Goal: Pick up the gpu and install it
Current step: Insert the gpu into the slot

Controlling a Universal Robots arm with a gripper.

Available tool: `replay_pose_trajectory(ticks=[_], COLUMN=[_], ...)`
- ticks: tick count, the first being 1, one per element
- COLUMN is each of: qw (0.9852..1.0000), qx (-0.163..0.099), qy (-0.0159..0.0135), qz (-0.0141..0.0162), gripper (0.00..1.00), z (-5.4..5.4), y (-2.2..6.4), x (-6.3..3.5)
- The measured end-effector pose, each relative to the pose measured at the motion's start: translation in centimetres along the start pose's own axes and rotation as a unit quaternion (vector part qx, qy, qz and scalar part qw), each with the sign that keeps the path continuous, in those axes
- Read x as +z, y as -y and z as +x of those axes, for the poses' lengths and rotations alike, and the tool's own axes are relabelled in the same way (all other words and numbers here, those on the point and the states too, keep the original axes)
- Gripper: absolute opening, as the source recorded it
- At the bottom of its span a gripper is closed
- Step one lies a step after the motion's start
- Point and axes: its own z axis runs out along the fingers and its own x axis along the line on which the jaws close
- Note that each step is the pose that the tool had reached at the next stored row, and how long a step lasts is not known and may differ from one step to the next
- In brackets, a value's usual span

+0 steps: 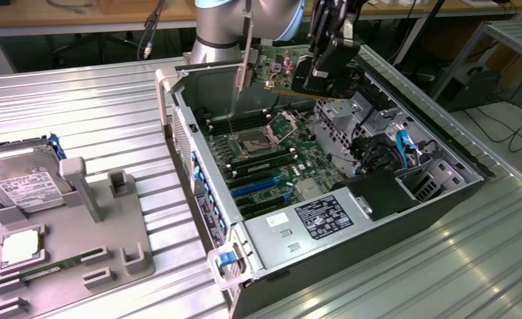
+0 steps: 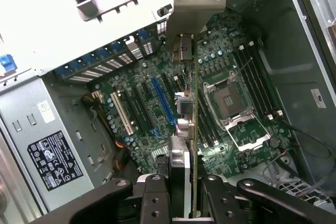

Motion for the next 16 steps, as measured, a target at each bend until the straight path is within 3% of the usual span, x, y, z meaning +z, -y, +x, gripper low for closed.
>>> replay_pose_trajectory(ticks=[5, 8, 13, 16], qw=[0.9992, 0.9985, 0.9969, 0.9958], qx=[-0.041, -0.054, -0.077, -0.091], qy=[-0.0005, 0.0005, 0.0032, 0.0033], qz=[0.0015, 0.0055, 0.0147, 0.0159], gripper=[0.28, 0.28, 0.28, 0.28], z=[-0.01, -0.01, -0.01, 0.0], y=[0.02, 0.01, 0.02, 0.03], x=[0.06, 0.16, 0.31, 0.36])
